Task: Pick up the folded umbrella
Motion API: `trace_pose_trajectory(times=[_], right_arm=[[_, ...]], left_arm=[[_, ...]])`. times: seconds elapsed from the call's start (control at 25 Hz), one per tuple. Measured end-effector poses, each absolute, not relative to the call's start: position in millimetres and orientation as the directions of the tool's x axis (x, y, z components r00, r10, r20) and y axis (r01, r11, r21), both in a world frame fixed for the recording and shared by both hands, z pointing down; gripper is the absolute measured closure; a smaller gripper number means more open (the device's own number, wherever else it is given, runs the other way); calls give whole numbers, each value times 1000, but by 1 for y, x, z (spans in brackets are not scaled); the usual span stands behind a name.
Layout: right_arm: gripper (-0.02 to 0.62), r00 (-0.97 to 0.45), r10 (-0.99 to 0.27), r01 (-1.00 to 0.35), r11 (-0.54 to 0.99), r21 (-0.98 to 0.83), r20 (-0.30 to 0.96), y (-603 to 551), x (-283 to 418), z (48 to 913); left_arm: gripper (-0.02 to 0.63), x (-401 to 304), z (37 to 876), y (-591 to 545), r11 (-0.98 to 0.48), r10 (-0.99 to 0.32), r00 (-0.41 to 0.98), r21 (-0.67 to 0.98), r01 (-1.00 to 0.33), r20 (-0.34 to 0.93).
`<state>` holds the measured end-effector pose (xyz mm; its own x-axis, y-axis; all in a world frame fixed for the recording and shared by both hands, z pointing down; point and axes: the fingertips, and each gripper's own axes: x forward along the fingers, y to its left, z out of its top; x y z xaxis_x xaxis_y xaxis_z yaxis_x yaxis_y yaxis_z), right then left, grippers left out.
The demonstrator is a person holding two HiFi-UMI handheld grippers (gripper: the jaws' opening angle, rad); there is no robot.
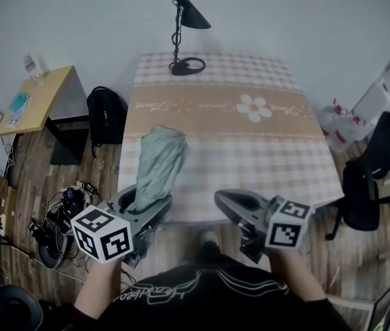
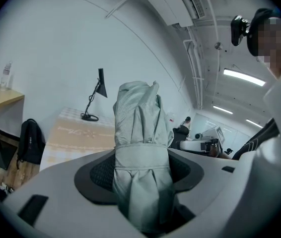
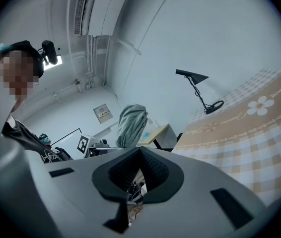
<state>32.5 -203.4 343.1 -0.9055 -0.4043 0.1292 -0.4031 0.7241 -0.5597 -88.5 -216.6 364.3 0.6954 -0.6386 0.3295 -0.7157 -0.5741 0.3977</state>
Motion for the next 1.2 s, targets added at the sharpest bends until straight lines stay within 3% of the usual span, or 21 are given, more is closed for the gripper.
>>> trace_pose_trajectory(times=[0.44, 1.2], right_arm=[[584, -891, -450, -411, 752, -515, 54, -185, 26, 311], [584, -888, -457, -422, 773, -474, 45, -164, 18, 301]], left_arm=[[343, -102, 322, -183, -585, -678, 703, 421, -693, 216], [342, -103, 302, -166, -619, -666, 724, 408, -671, 180]])
